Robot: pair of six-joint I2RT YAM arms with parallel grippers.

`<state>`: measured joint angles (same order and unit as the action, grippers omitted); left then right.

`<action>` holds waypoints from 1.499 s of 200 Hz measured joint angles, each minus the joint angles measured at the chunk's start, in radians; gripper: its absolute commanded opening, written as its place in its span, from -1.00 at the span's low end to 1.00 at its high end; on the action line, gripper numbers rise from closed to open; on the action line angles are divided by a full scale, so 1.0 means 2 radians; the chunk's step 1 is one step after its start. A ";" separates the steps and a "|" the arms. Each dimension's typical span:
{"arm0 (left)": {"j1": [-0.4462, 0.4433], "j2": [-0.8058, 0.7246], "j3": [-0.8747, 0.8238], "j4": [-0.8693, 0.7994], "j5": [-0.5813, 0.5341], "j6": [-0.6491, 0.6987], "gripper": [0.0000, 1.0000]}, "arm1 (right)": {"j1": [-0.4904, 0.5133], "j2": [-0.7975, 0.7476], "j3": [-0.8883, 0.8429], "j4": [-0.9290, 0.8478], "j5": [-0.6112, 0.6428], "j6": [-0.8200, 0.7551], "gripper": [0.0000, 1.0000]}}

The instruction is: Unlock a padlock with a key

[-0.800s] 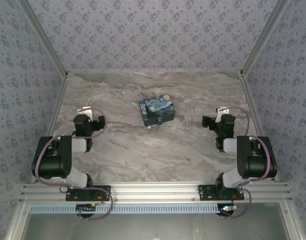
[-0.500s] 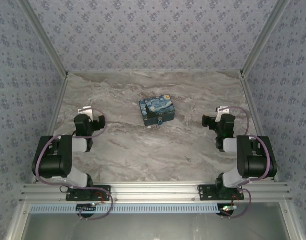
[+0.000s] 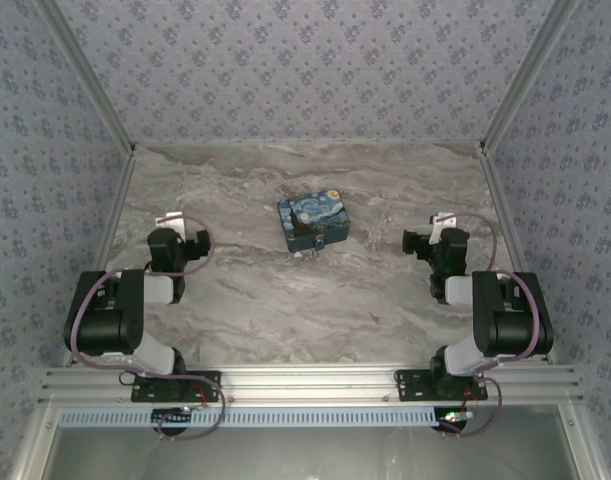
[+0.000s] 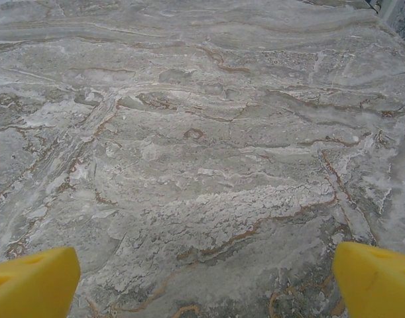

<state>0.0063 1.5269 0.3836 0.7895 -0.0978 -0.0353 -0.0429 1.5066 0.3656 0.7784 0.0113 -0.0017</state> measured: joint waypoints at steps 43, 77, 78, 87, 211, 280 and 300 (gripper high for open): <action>0.000 0.000 0.000 0.000 0.000 0.000 0.99 | 0.001 0.000 0.000 0.000 0.000 0.000 1.00; 0.000 0.000 0.000 0.000 0.000 0.000 0.99 | 0.001 0.000 0.000 0.000 0.000 0.000 1.00; 0.000 0.000 0.000 0.000 0.000 0.000 0.99 | 0.001 0.000 0.000 0.000 0.000 0.000 1.00; 0.000 0.000 0.000 0.000 0.000 0.000 0.99 | 0.001 0.000 0.000 0.000 0.000 0.000 1.00; -0.001 -0.109 -0.029 -0.023 -0.013 0.000 0.99 | 0.001 -0.007 0.002 -0.010 0.000 0.000 1.00; -0.004 -0.284 0.073 -0.245 0.003 -0.149 0.99 | 0.010 -0.173 0.053 -0.173 -0.005 0.019 1.00; -0.024 -0.330 0.062 -0.287 0.017 -0.232 0.99 | 0.031 -0.212 0.099 -0.259 -0.017 0.035 1.00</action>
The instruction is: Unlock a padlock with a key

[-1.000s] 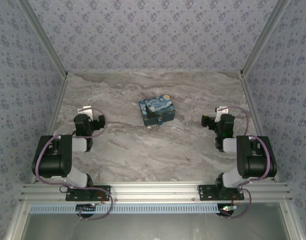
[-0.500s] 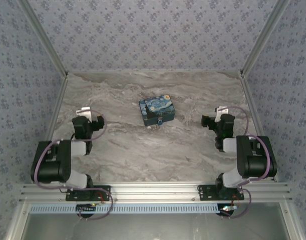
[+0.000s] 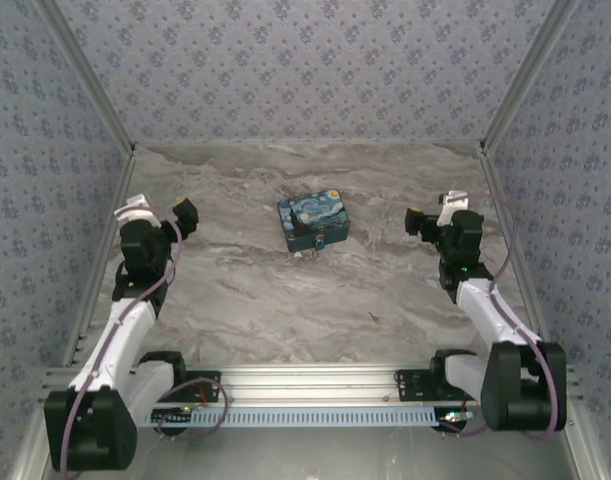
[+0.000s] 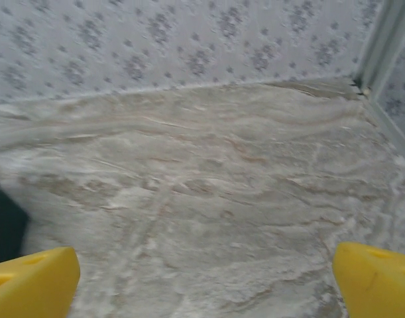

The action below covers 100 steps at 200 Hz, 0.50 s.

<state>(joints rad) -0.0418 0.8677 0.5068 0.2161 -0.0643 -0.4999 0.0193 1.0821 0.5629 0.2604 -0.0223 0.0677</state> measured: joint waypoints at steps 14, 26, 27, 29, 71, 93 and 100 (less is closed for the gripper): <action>-0.026 -0.027 -0.013 -0.025 0.009 -0.043 0.99 | 0.026 -0.026 0.019 -0.050 -0.008 0.014 0.98; -0.051 -0.041 -0.017 -0.053 0.017 -0.075 0.98 | 0.052 -0.046 0.027 -0.091 -0.015 0.027 0.90; -0.053 -0.042 -0.017 -0.054 0.018 -0.076 0.98 | 0.053 -0.047 0.028 -0.093 -0.015 0.028 0.90; -0.057 -0.043 -0.017 -0.058 0.019 -0.081 0.98 | 0.058 -0.050 0.029 -0.101 -0.016 0.031 0.88; -0.139 -0.049 -0.021 -0.095 0.044 -0.149 0.95 | 0.147 -0.067 0.051 -0.254 -0.027 0.089 0.64; -0.206 -0.051 -0.040 -0.094 0.051 -0.180 0.93 | 0.183 -0.068 0.052 -0.319 -0.032 0.121 0.55; -0.229 -0.054 -0.051 -0.092 0.051 -0.191 0.92 | 0.192 -0.068 0.052 -0.336 -0.035 0.130 0.52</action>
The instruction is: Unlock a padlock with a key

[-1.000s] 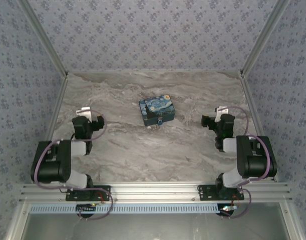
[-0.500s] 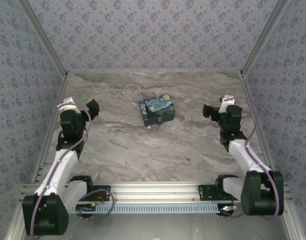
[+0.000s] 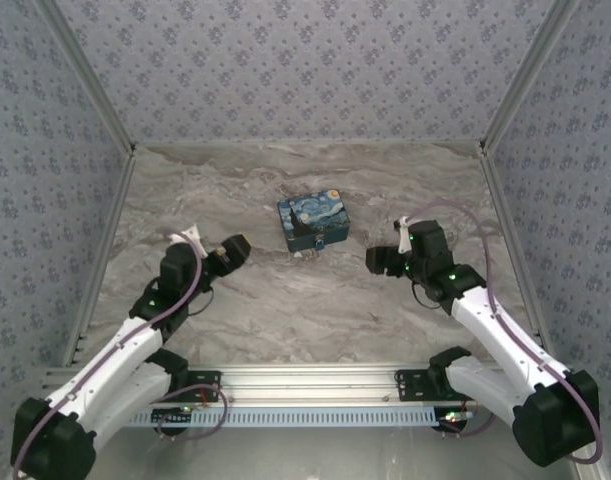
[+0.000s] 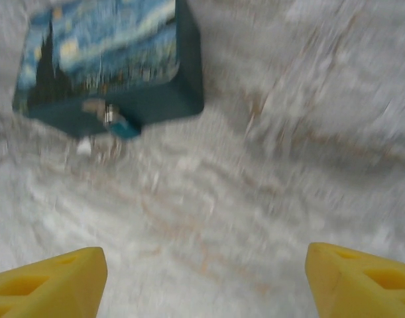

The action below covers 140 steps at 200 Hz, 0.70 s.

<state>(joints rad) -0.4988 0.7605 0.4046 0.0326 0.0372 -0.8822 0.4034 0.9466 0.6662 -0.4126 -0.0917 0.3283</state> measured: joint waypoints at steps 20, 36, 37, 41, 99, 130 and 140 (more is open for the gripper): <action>-0.059 -0.006 -0.034 0.004 -0.005 -0.026 0.92 | 0.021 -0.003 -0.009 -0.040 -0.009 0.025 0.43; -0.093 -0.008 -0.055 0.004 -0.013 -0.041 0.92 | 0.027 -0.010 -0.028 -0.066 -0.018 0.041 0.40; -0.094 -0.008 -0.055 0.004 -0.014 -0.042 0.92 | 0.027 -0.010 -0.029 -0.067 -0.018 0.042 0.39; -0.101 -0.008 -0.059 0.004 -0.015 -0.045 0.91 | 0.028 -0.012 -0.035 -0.072 -0.020 0.044 0.38; -0.134 0.021 -0.061 0.025 -0.031 -0.056 0.91 | 0.028 -0.012 -0.090 -0.107 -0.069 0.086 0.13; -0.142 0.037 -0.060 0.031 -0.038 -0.056 0.91 | 0.028 0.012 -0.099 -0.097 -0.080 0.093 0.02; -0.143 0.040 -0.060 0.032 -0.039 -0.056 0.91 | 0.028 0.022 -0.104 -0.089 -0.082 0.095 -0.04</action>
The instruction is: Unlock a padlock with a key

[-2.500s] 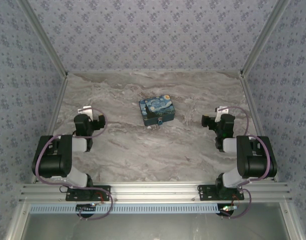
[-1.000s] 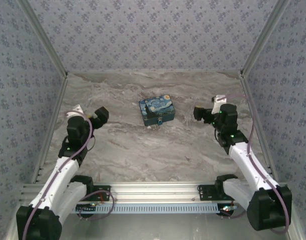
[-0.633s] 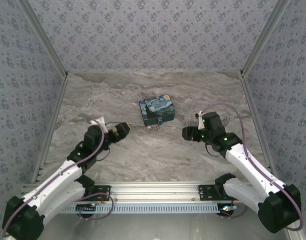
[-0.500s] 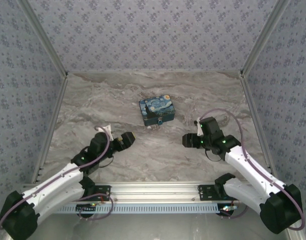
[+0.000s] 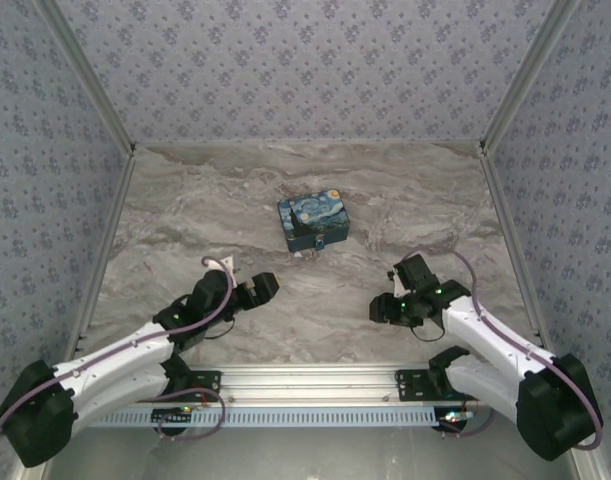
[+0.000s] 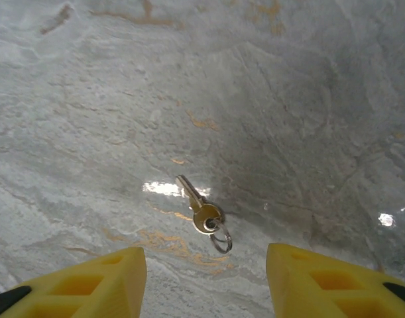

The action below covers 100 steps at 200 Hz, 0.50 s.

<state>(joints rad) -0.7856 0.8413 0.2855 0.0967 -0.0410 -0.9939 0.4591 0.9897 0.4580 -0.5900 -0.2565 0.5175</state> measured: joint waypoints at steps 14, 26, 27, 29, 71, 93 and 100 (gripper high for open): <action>-0.001 0.005 0.003 0.002 -0.002 0.000 0.91 | 0.000 0.016 -0.003 0.007 -0.003 0.002 -0.09; -0.003 0.008 0.007 0.002 -0.003 0.000 0.91 | 0.000 0.028 -0.003 0.014 -0.005 0.004 -0.15; -0.003 0.008 0.007 0.002 -0.003 0.000 0.91 | 0.000 0.029 -0.003 0.015 -0.005 0.004 -0.15; -0.003 0.008 0.007 0.003 -0.003 0.000 0.91 | 0.001 0.031 -0.003 0.016 -0.005 0.004 -0.16; -0.004 0.010 0.011 0.004 -0.006 0.000 0.92 | 0.001 0.047 -0.004 0.032 -0.011 0.005 -0.29; -0.004 0.009 0.013 0.003 -0.006 0.000 0.92 | 0.001 0.050 -0.004 0.036 -0.011 0.005 -0.32; -0.004 0.009 0.014 0.002 -0.007 0.000 0.93 | 0.001 0.052 -0.004 0.036 -0.012 0.005 -0.33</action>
<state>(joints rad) -0.7940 0.8600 0.3126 0.1017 -0.0544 -0.9939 0.4610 1.0939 0.4492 -0.5171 -0.2798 0.5282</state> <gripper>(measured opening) 0.961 0.342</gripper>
